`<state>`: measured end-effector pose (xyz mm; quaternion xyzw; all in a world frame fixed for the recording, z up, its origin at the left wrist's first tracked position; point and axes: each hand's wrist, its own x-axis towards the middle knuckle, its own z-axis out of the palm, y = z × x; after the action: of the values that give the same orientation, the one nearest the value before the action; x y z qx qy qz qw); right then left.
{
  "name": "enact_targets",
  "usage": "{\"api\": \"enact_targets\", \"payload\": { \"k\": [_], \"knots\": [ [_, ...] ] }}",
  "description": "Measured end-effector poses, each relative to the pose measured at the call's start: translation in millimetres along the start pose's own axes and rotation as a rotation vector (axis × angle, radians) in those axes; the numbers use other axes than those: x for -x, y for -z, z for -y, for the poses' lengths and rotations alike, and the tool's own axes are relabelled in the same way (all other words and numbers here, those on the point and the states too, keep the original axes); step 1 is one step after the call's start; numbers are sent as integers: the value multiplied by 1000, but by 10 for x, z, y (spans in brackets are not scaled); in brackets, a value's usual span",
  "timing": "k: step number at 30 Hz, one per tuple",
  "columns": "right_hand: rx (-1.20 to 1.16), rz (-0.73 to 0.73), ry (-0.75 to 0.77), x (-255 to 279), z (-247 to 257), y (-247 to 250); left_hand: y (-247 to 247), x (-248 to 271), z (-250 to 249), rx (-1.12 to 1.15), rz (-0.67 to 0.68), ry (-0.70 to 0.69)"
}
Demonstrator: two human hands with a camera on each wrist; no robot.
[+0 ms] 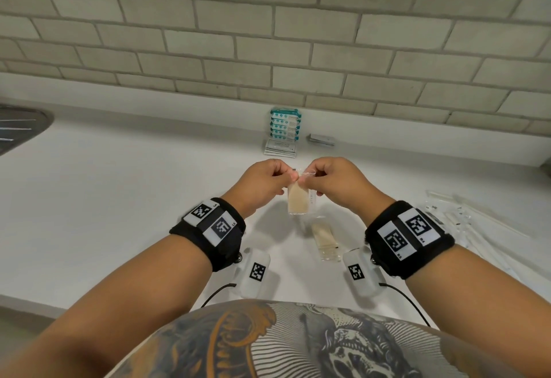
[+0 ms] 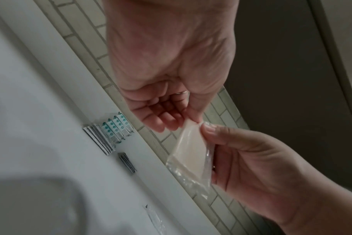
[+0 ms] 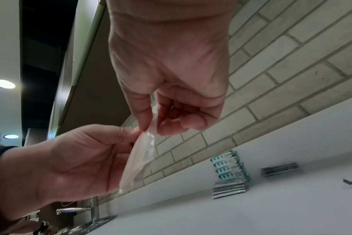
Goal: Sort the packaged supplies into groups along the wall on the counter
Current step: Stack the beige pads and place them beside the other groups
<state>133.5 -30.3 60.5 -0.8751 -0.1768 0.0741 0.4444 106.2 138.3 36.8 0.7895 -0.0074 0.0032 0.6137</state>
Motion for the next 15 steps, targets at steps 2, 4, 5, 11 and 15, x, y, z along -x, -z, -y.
{"api": "enact_targets", "payload": {
  "k": [2, 4, 5, 11, 15],
  "knots": [
    [36, -24, 3, -21, -29, 18, -36, -3, 11, -24, 8, 6],
    [151, -62, -40, -58, -89, 60, -65, -17, 41, -47, 31, 47],
    [226, -46, -93, -82, -142, 86, -82, -23, 67, -65, 49, 90],
    [312, 152, -339, 0, -606, 18, -400, -47, 339, -237, 286, 517],
    [322, 90, -538, 78, -717, 11, -607, -71, 415, -165, 302, 671]
  ]
}}
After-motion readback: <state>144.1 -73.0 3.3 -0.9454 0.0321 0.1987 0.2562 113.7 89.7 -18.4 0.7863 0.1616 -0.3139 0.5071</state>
